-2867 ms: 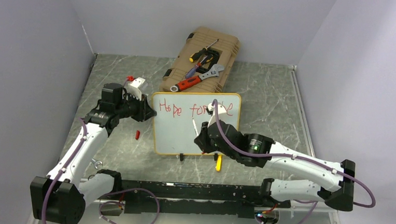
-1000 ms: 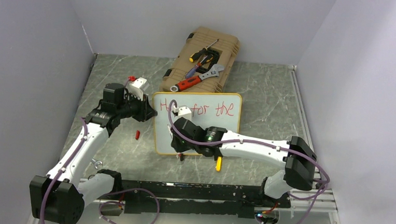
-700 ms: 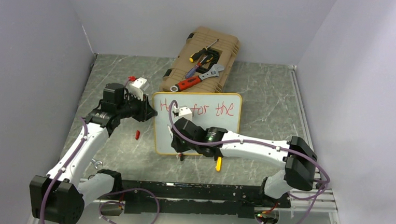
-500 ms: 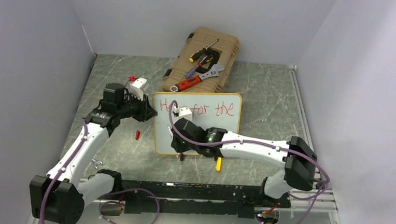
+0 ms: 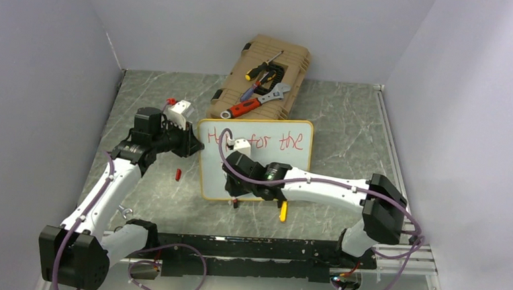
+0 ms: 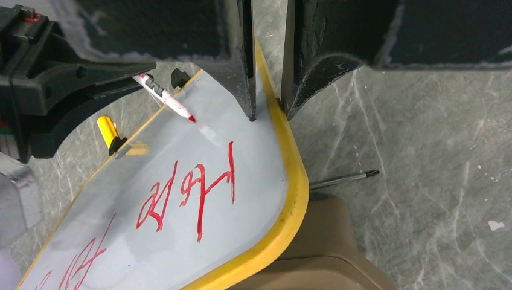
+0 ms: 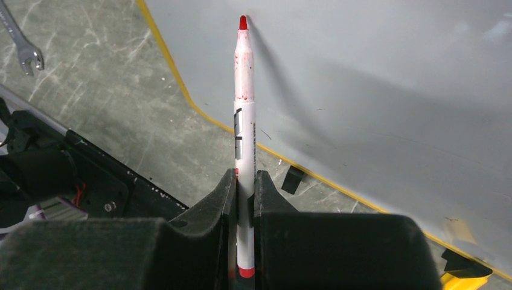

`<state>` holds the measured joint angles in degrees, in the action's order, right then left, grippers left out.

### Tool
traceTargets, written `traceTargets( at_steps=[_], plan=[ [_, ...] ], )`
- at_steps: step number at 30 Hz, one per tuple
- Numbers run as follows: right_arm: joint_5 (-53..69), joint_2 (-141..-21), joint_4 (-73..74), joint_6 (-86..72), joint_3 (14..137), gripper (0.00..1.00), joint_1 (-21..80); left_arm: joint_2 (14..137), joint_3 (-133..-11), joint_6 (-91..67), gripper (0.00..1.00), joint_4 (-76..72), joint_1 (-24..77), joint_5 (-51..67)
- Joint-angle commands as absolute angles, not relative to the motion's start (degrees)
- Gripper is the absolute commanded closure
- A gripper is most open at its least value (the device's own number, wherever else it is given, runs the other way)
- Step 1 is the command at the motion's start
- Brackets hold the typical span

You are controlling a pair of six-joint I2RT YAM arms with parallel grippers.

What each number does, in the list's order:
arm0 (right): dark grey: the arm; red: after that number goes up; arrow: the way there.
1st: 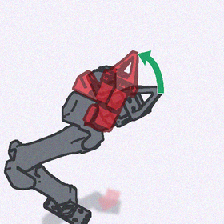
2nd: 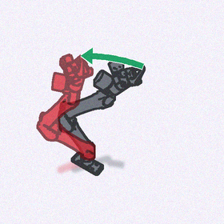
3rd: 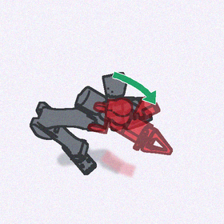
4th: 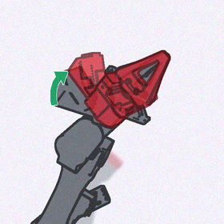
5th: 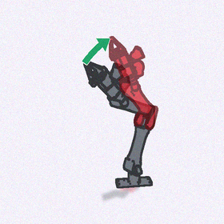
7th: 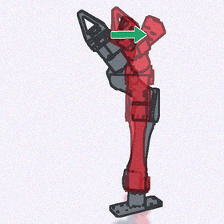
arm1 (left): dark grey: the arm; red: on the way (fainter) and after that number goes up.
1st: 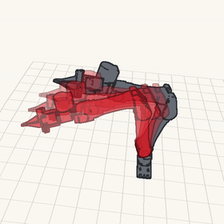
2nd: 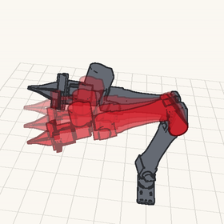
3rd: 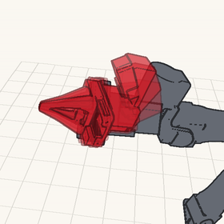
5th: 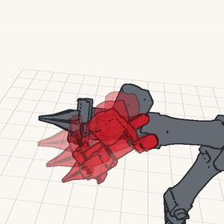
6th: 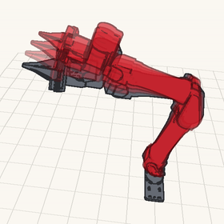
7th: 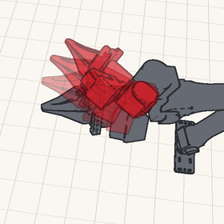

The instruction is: Write a sentence on the whiteboard

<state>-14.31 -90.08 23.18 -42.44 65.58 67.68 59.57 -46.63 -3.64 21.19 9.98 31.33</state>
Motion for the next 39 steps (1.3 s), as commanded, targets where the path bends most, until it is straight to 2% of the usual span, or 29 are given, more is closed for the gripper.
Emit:
traceTargets(
  at_steps=[1, 20, 30, 39],
  plan=[
    [-13.78, -91.09, 25.44, -44.73, 68.31, 1.00, 66.91, 59.77, -47.80, -2.76, 1.00, 20.69, 11.16, 34.11],
    [-6.54, -93.15, 27.20, -45.46, 66.00, 1.00, 66.93, 59.94, -47.74, -2.84, 1.00, 20.59, 11.25, 34.21],
    [-10.50, -89.27, 22.91, -44.39, 64.53, 1.00, 68.20, 59.85, -47.81, -2.74, 1.00, 20.72, 11.25, 34.00],
    [-12.80, -92.02, 26.18, -43.81, 68.15, 1.00, 68.20, 59.94, -47.81, -2.74, 1.00, 20.72, 11.27, 34.08]
  ],
)
